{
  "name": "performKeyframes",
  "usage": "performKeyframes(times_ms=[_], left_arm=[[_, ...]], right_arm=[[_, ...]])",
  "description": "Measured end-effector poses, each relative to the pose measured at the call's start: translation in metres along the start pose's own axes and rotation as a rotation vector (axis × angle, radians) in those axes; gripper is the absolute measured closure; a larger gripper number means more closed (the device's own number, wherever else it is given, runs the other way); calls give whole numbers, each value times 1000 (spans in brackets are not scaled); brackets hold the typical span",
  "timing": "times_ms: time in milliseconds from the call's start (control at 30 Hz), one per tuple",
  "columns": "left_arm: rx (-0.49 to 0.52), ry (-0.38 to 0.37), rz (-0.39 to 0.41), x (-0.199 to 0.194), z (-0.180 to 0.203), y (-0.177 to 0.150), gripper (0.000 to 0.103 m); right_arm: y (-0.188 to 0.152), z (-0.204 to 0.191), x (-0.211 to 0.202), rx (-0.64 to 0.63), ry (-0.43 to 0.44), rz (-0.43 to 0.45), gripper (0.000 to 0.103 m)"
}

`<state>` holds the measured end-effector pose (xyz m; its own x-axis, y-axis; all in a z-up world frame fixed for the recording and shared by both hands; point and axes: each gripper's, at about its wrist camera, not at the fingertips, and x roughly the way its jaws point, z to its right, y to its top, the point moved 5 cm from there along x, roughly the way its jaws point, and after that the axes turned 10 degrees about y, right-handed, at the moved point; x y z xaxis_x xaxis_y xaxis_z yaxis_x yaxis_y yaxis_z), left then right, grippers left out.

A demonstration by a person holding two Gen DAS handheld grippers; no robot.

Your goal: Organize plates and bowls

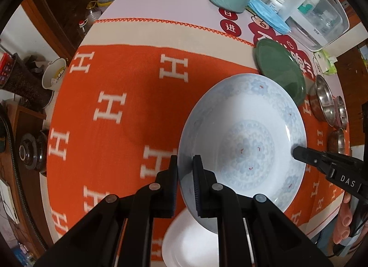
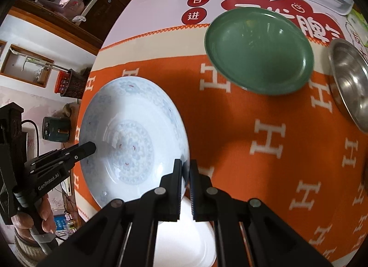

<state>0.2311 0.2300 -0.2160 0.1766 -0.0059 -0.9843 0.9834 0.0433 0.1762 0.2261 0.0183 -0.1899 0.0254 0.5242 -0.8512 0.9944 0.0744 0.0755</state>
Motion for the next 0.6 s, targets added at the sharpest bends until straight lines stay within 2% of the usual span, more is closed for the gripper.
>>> performKeyframes(times_ms=[300, 600], left_arm=[[11, 6, 19, -26, 4, -64, 93], [43, 10, 5, -22, 11, -121, 93]], right_arm=[[-55, -7, -15, -4, -3, 6, 97], [-112, 2, -7, 13, -6, -9, 97]])
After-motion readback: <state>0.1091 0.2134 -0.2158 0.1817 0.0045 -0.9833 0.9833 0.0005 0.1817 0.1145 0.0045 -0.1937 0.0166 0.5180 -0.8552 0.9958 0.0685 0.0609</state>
